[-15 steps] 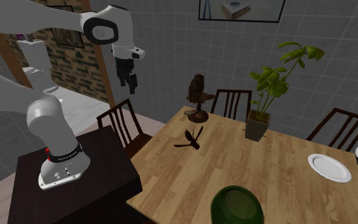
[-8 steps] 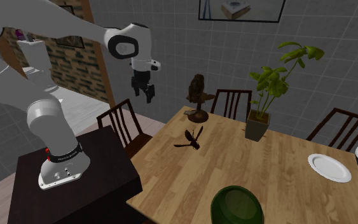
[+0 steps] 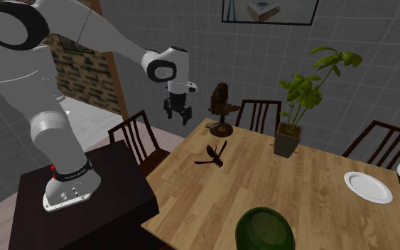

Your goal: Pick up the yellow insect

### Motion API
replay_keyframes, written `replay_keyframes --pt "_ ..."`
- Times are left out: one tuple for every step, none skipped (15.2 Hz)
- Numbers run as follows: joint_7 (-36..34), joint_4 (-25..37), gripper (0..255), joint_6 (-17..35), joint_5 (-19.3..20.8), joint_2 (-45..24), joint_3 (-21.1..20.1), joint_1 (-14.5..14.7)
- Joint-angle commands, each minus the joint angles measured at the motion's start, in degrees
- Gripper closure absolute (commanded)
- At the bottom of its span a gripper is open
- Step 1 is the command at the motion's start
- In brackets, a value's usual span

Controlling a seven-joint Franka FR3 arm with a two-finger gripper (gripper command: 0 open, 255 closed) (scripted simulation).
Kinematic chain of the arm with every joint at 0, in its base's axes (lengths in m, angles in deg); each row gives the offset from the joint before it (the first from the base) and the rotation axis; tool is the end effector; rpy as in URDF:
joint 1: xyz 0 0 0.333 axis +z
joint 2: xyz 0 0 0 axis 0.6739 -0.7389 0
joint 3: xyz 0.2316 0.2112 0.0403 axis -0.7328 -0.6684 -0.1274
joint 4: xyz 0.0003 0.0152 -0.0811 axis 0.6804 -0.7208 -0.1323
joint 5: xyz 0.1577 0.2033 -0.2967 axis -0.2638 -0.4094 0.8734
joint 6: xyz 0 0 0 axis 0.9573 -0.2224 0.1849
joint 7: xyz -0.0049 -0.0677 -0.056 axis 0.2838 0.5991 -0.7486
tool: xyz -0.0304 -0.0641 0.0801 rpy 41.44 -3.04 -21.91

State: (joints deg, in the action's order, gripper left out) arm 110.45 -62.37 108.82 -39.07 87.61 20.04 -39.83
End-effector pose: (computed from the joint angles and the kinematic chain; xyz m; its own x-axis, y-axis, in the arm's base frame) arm 0.4843 -0.0837 0.3774 0.9267 0.3718 -0.0541 0.3678 -0.9271 -0.0721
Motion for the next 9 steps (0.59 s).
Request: replay_keyframes --pt "2.6 3.2 0 1.7 -0.8 -5.0 0.2 0.2" --pt "3.9 4.6 0 2.5 -1.2 -7.4 0.2 0.2" --pt "5.1 6.1 0 3.3 -1.6 -9.7 0.1 0.2" --pt "6.4 7.7 0 4.0 -1.9 -12.0 0.0 0.1" --pt "7.5 9.3 0 4.6 -2.3 -14.3 -0.1 0.0" --pt "8.7 11.0 0 5.1 -2.6 -16.7 -0.3 -0.2" --pt "9.7 12.8 0 5.6 -2.9 -19.0 -0.5 -0.3" --pt "10.8 14.6 0 6.0 -3.2 -21.3 -0.8 -0.5" --pt "11.8 16.5 0 6.4 -3.4 -23.6 -1.0 -0.7"
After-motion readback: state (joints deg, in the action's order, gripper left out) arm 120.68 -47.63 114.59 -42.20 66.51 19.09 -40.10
